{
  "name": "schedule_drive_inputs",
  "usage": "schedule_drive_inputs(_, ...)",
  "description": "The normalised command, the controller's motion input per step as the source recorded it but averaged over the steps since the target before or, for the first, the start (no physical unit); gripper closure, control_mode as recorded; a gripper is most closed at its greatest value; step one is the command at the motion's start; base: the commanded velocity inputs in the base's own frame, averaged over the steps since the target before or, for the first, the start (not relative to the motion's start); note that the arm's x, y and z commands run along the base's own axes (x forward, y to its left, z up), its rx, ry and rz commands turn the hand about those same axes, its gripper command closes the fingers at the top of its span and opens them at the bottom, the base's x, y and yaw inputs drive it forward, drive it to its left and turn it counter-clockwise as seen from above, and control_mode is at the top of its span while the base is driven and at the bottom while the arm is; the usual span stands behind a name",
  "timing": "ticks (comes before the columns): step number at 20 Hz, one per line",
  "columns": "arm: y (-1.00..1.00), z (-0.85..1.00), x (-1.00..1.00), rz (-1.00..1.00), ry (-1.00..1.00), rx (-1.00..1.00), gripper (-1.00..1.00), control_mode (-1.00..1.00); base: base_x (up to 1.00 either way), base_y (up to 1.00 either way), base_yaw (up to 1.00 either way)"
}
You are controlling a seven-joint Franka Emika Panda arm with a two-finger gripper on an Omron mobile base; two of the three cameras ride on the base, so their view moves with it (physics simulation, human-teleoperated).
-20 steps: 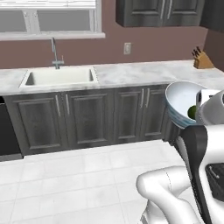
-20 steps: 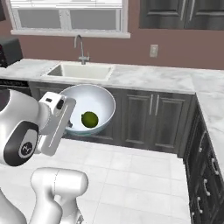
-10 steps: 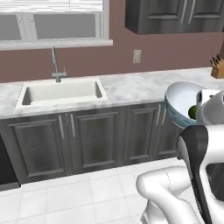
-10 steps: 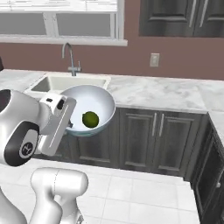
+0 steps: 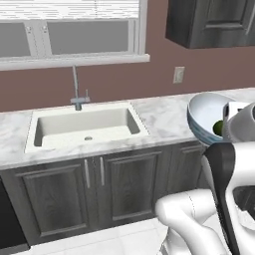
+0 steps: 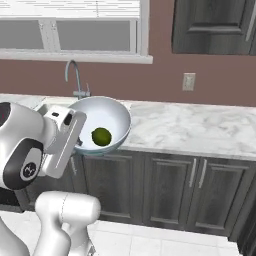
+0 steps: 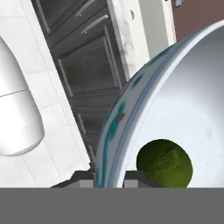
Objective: Pick the lime from the cabinet and place it in the bowl. Then pick the bowl and place it in the sink. Then turn on the sink facuet.
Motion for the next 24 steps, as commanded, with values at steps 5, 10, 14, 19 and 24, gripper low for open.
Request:
schedule_drive_inputs(5,0.00,0.00,0.00,0.00,0.00,0.00,1.00,1.00,0.67,0.32,-0.04)
schedule_drive_inputs(10,0.00,0.00,0.00,0.00,0.00,0.00,1.00,1.00,0.35,0.26,0.00)
schedule_drive_inputs(14,0.00,0.00,0.00,0.00,0.00,0.00,1.00,1.00,0.16,0.44,0.00)
schedule_drive_inputs(19,0.00,0.00,0.00,0.00,0.00,0.00,1.00,1.00,0.43,0.45,0.00)
schedule_drive_inputs(24,0.00,0.00,0.00,0.00,0.00,0.00,1.00,1.00,0.59,0.34,0.00)
